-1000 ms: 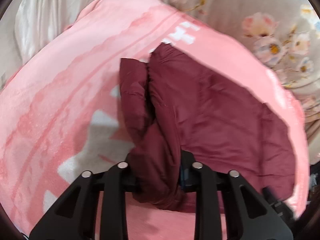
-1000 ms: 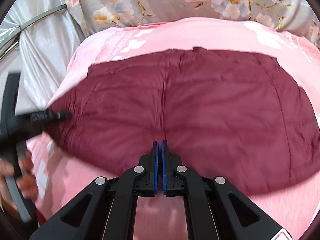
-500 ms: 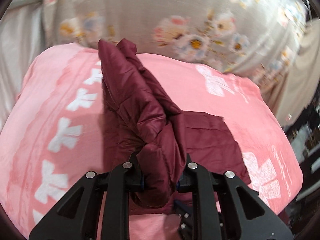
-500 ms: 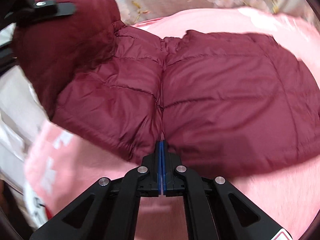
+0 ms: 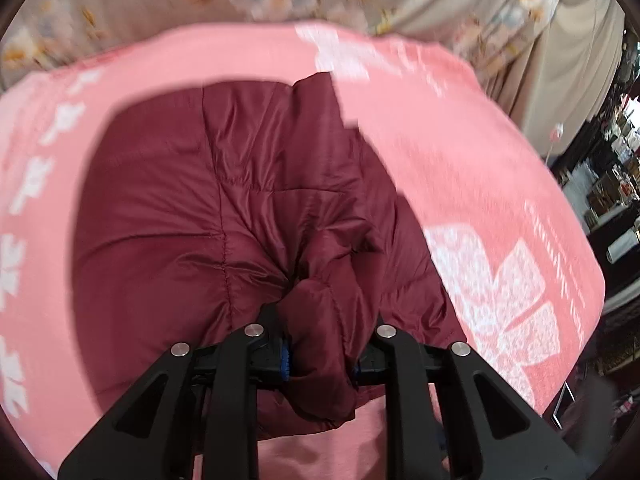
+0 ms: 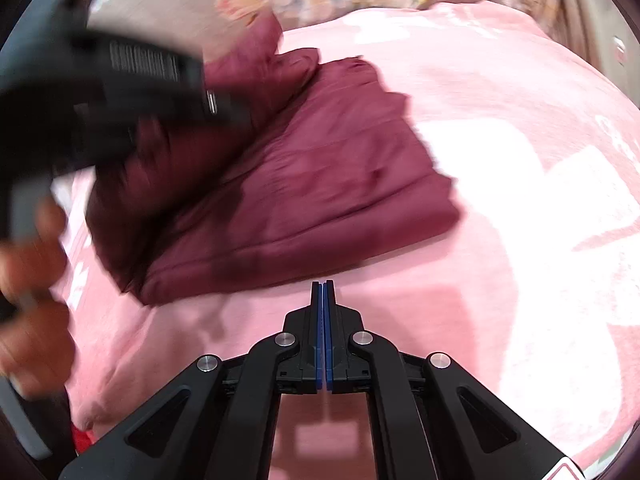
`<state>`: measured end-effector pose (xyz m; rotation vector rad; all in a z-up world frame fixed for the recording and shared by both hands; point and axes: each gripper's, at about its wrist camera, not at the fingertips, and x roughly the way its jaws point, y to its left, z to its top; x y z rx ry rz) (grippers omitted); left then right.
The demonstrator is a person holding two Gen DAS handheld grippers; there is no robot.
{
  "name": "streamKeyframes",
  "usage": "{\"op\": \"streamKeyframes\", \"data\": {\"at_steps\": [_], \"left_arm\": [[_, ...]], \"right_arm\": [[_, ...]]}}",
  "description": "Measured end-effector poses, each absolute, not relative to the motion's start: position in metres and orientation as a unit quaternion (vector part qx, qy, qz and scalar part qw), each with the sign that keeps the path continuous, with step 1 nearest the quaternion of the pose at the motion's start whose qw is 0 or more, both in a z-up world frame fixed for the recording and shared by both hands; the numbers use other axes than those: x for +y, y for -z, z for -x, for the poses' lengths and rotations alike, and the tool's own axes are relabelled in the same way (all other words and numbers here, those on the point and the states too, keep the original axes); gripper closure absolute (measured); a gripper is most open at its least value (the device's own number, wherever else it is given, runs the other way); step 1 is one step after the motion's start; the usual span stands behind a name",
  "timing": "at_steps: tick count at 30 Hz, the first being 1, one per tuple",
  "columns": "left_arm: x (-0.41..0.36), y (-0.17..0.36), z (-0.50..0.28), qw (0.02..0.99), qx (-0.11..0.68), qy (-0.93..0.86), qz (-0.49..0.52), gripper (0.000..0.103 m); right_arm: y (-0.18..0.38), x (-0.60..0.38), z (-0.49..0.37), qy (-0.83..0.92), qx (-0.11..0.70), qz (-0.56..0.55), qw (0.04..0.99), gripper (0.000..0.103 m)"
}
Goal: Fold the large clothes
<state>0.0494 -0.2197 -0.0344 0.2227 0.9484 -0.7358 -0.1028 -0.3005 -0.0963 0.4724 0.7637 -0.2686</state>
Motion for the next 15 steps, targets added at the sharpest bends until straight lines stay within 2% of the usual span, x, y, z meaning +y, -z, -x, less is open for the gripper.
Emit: {"op": "streamKeyframes", "data": {"at_steps": [4,7,9,11,12,13,15], "left_arm": [[-0.224,0.04,-0.041,0.82,0.443,0.342,-0.116,0.08],[-0.209,0.009,-0.042,0.813,0.442,0.373,-0.069,0.07],[-0.189,-0.024,-0.048,0.825,0.412,0.386,-0.035,0.051],[-0.165,-0.057,-0.059,0.855,0.37,0.362,-0.016,0.04],[-0.151,-0.071,-0.067,0.87,0.354,0.344,-0.003,0.039],[-0.14,-0.082,-0.077,0.877,0.346,0.334,0.011,0.038],[-0.12,-0.095,-0.096,0.887,0.341,0.31,0.033,0.037]], "right_arm": [[0.087,-0.324,0.111,0.149,0.354,-0.236,0.893,0.099],[0.068,-0.337,0.113,0.149,0.334,-0.236,0.9,0.096],[0.053,-0.347,0.109,0.145,0.318,-0.233,0.908,0.095],[0.031,-0.359,0.097,0.13,0.292,-0.239,0.917,0.094],[0.021,-0.364,0.09,0.117,0.281,-0.245,0.92,0.093],[0.013,-0.369,0.083,0.106,0.274,-0.25,0.923,0.089],[-0.002,-0.372,0.063,0.087,0.26,-0.256,0.927,0.071]]}}
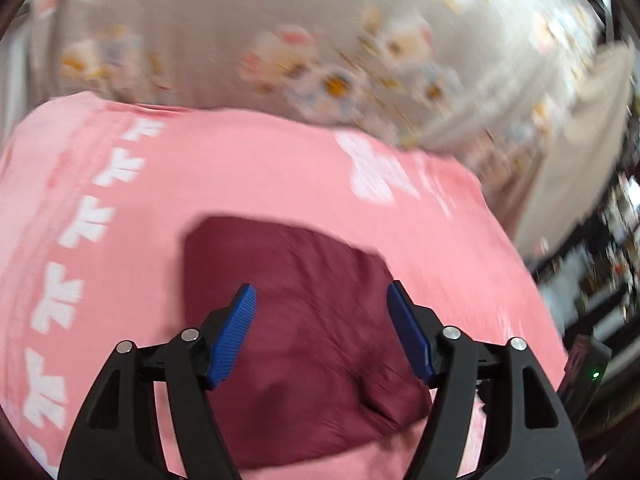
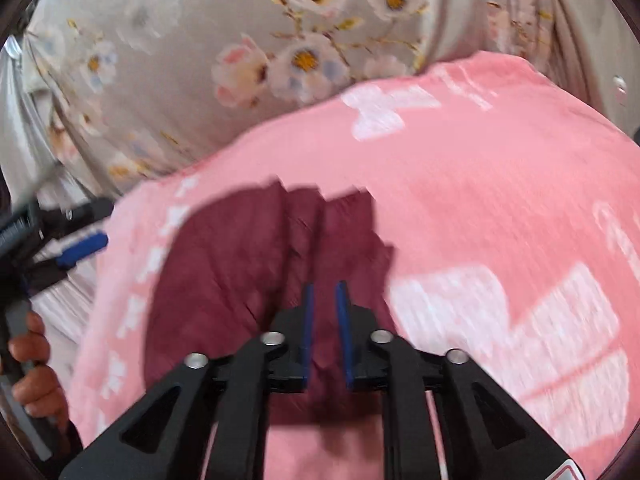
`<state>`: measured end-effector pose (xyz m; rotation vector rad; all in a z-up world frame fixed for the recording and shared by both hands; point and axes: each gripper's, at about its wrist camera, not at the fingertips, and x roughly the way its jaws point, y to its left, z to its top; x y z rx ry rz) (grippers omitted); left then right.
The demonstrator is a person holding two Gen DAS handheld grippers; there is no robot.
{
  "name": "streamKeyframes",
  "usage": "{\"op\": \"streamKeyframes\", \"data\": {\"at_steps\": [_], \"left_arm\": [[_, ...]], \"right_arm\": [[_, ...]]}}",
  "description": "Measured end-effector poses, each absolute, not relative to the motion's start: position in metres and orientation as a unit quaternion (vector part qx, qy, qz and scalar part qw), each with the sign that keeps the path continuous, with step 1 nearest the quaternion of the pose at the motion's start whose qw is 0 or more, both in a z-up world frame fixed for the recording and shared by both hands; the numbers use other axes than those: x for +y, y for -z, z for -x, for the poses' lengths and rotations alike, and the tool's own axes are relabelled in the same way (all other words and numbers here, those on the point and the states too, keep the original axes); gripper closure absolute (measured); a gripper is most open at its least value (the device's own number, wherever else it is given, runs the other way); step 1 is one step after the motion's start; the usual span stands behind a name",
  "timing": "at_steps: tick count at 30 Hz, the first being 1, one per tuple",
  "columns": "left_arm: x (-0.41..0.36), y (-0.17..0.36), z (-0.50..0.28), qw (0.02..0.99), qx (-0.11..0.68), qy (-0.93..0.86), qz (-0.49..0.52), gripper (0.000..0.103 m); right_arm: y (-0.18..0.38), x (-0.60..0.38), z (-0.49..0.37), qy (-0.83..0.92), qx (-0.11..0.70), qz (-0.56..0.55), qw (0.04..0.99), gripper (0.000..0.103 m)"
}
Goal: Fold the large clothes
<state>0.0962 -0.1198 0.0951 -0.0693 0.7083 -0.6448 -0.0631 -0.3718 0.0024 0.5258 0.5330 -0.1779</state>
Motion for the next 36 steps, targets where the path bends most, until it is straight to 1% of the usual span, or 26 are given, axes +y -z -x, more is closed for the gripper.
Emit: {"op": "streamKeyframes", "data": {"at_steps": [1,2,4,6,11,15,16,17,18,20,22,25,27,30,36], "left_arm": [[-0.113,-0.099,-0.103,0.892,0.339,0.297,0.038,0.037],[-0.103,-0.102,-0.113,0.9,0.335,0.276,0.038,0.037],[-0.093,-0.099,-0.13,0.912,0.336,0.232,0.028,0.036],[-0.094,-0.09,-0.148,0.915,0.347,0.205,0.018,0.036],[-0.105,-0.063,-0.179,0.908,0.381,0.172,0.002,0.037],[-0.116,-0.048,-0.188,0.902,0.396,0.17,-0.01,0.037],[-0.12,-0.047,-0.189,0.901,0.398,0.17,-0.011,0.037],[-0.124,-0.045,-0.192,0.9,0.401,0.172,-0.012,0.036],[-0.128,-0.044,-0.193,0.898,0.403,0.174,-0.013,0.037],[-0.137,-0.044,-0.194,0.897,0.403,0.182,-0.016,0.037],[-0.146,-0.045,-0.194,0.896,0.401,0.188,-0.019,0.037],[-0.164,-0.045,-0.194,0.894,0.4,0.2,-0.026,0.037],[-0.182,-0.039,-0.194,0.891,0.402,0.208,-0.034,0.037],[-0.208,-0.025,-0.195,0.882,0.415,0.218,-0.043,0.037],[-0.239,0.005,-0.197,0.878,0.426,0.207,-0.07,0.036]], "right_arm": [[-0.011,-0.375,0.049,0.075,0.253,-0.26,0.929,0.053],[-0.015,-0.373,0.038,0.073,0.251,-0.261,0.929,0.042],[-0.021,-0.374,0.008,0.069,0.26,-0.258,0.928,0.038],[-0.022,-0.377,-0.021,0.06,0.276,-0.27,0.92,0.038],[0.005,-0.403,-0.084,0.044,0.346,-0.35,0.869,0.038],[0.027,-0.399,-0.114,0.036,0.399,-0.345,0.849,0.038],[0.029,-0.398,-0.118,0.031,0.404,-0.342,0.848,0.049],[0.03,-0.397,-0.119,0.024,0.405,-0.338,0.849,0.082],[0.028,-0.396,-0.119,0.009,0.403,-0.337,0.851,0.094],[0.01,-0.399,-0.104,0.007,0.369,-0.322,0.872,0.098],[-0.009,-0.406,-0.085,0.026,0.336,-0.295,0.894,0.098],[-0.024,-0.417,-0.059,0.073,0.31,-0.255,0.913,0.099],[-0.015,-0.424,-0.055,0.113,0.323,-0.228,0.912,0.1],[0.008,-0.433,-0.053,0.131,0.347,-0.232,0.899,0.1],[0.036,-0.434,-0.053,0.171,0.362,-0.214,0.891,0.1]]}}
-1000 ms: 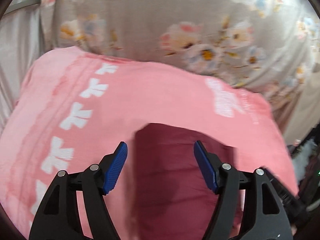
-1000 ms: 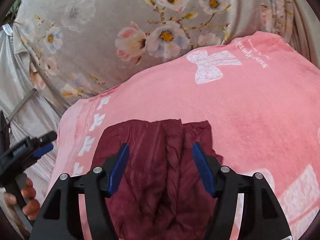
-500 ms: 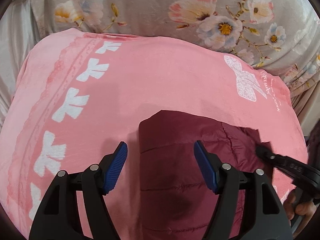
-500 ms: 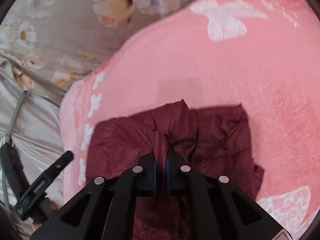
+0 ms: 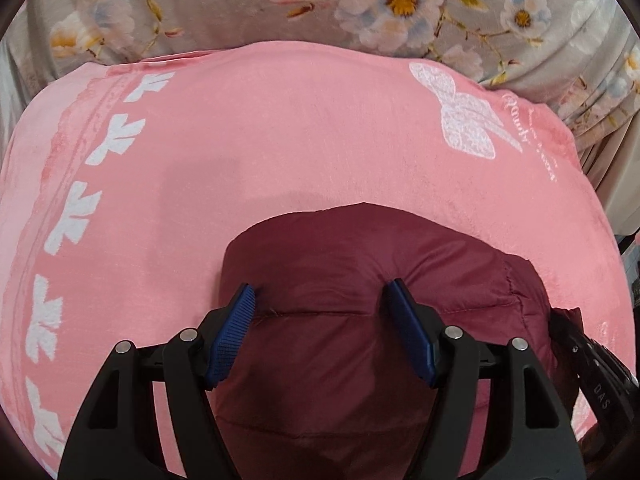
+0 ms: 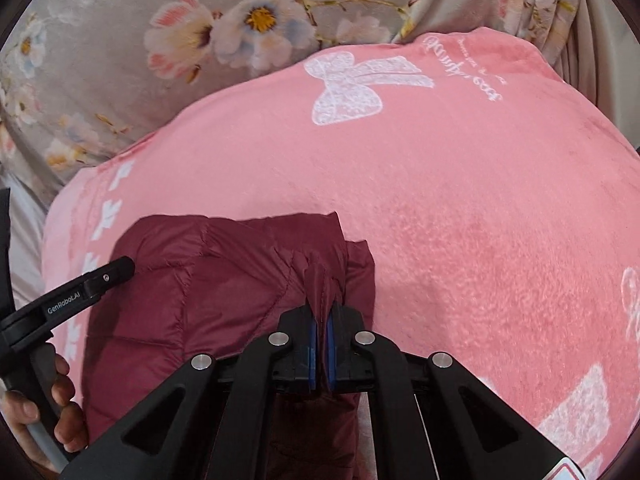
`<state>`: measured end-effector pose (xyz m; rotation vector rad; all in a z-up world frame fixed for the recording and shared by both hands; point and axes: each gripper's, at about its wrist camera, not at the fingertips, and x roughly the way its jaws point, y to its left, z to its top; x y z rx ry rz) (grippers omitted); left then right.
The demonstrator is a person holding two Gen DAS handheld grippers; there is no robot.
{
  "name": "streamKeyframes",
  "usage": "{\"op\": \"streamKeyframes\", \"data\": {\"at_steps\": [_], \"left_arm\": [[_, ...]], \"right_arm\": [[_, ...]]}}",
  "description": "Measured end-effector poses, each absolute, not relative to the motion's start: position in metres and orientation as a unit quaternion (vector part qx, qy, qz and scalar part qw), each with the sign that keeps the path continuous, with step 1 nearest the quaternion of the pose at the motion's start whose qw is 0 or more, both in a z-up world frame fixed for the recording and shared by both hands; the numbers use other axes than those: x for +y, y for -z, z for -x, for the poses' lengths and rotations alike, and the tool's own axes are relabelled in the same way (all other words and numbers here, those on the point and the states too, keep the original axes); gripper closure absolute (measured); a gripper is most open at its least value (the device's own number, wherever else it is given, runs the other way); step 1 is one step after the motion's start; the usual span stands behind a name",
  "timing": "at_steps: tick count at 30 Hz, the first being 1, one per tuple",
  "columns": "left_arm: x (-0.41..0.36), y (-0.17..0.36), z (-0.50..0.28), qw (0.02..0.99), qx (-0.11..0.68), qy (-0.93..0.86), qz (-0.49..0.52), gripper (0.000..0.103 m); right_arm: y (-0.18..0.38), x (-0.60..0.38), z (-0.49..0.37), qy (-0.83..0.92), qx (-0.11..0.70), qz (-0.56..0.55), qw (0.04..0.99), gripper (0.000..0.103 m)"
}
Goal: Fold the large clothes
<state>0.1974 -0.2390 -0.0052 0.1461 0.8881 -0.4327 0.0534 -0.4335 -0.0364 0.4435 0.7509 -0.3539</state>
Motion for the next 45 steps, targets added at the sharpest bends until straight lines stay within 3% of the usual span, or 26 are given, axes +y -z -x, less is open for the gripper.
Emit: {"op": "streamKeyframes", "data": {"at_steps": [21,45], "left_arm": [[-0.254,0.043,-0.197,0.898,0.389,0.182,-0.097,0.015],[-0.263,0.054,-0.19,0.915,0.351,0.163,-0.118,0.011]], "right_arm": [[0.08,-0.405,-0.067,0.226,0.344,-0.151,0.899,0.1],[0.086,-0.406,-0.066,0.219,0.328,-0.171,0.903,0.1]]}}
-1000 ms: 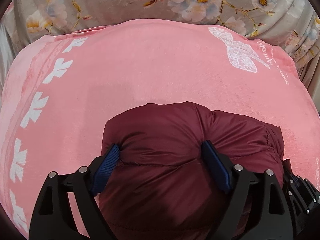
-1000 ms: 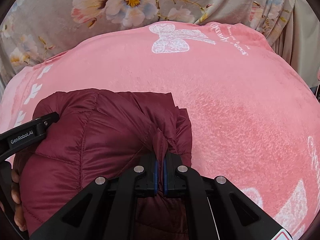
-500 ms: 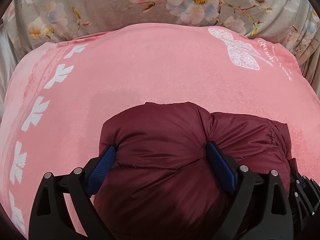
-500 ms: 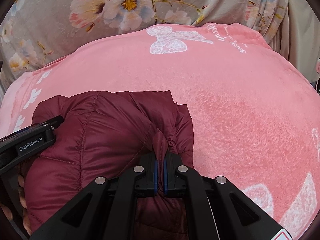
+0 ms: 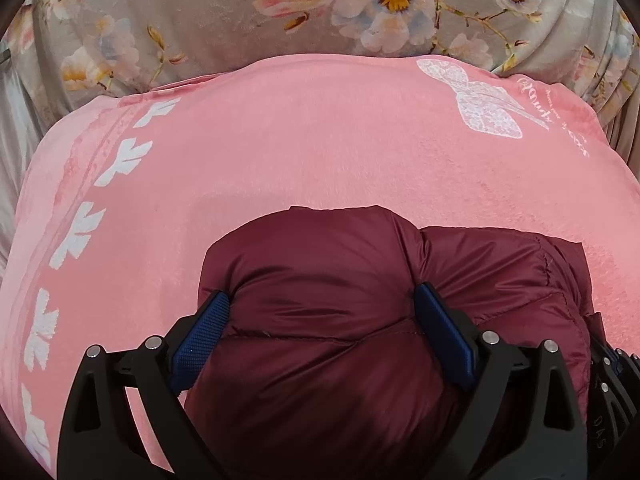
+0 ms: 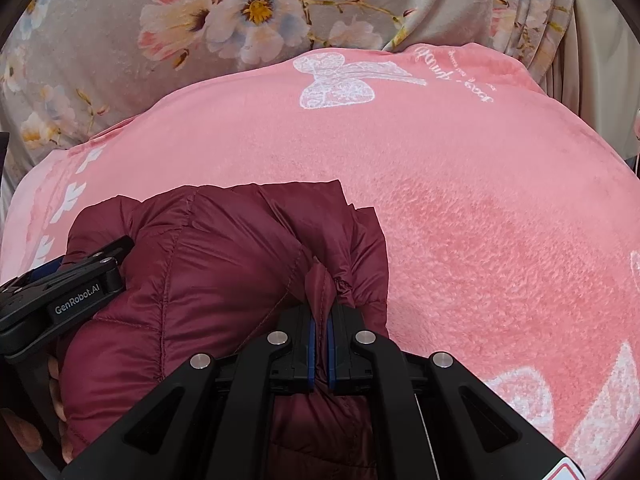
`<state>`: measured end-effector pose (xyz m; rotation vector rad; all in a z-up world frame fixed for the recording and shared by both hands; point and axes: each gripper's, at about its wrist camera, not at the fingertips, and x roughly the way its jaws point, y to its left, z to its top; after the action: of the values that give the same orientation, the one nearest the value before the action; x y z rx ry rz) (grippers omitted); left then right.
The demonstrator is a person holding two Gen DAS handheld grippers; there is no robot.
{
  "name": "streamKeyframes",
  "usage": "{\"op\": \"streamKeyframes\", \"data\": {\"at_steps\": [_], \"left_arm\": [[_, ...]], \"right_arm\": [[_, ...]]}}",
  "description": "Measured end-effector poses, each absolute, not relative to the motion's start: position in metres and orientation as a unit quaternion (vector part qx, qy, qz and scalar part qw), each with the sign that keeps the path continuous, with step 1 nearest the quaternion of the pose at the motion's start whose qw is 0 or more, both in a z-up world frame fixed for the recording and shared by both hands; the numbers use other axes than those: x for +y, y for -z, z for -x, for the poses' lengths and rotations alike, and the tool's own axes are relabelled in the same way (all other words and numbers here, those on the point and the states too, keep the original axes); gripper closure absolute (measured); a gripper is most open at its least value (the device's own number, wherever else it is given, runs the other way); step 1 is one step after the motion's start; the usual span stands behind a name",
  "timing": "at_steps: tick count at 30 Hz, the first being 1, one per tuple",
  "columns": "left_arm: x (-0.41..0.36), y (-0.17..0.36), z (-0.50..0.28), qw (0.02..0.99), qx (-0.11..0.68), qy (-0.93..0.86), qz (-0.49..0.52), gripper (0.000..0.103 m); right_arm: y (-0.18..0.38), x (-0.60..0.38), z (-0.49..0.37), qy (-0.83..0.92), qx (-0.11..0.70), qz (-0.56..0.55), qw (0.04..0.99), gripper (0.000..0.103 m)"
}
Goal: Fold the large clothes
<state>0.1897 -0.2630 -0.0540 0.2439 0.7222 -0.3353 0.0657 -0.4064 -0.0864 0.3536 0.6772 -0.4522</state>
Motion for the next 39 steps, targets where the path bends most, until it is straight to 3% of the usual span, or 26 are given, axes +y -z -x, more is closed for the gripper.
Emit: {"op": "streamKeyframes", "data": {"at_steps": [14,25,32,39], "left_arm": [[-0.265,0.057,-0.19,0.918,0.343,0.158,-0.12,0.009],[-0.256,0.05,-0.189,0.907,0.372,0.166,-0.104,0.005],[-0.226,0.027,-0.155,0.899,0.386,0.189,-0.079,0.005],[-0.208,0.024,-0.105,0.896,0.377,0.203,-0.12,0.006]], "right_arm": [[0.089,-0.411,-0.066,0.209,0.322,-0.186,0.904,0.1],[0.09,-0.435,-0.054,0.147,0.316,-0.273,0.897,0.099],[0.075,-0.442,-0.033,0.12,0.318,-0.31,0.888,0.089],[0.054,-0.438,0.008,0.107,0.304,-0.312,0.894,0.085]]}}
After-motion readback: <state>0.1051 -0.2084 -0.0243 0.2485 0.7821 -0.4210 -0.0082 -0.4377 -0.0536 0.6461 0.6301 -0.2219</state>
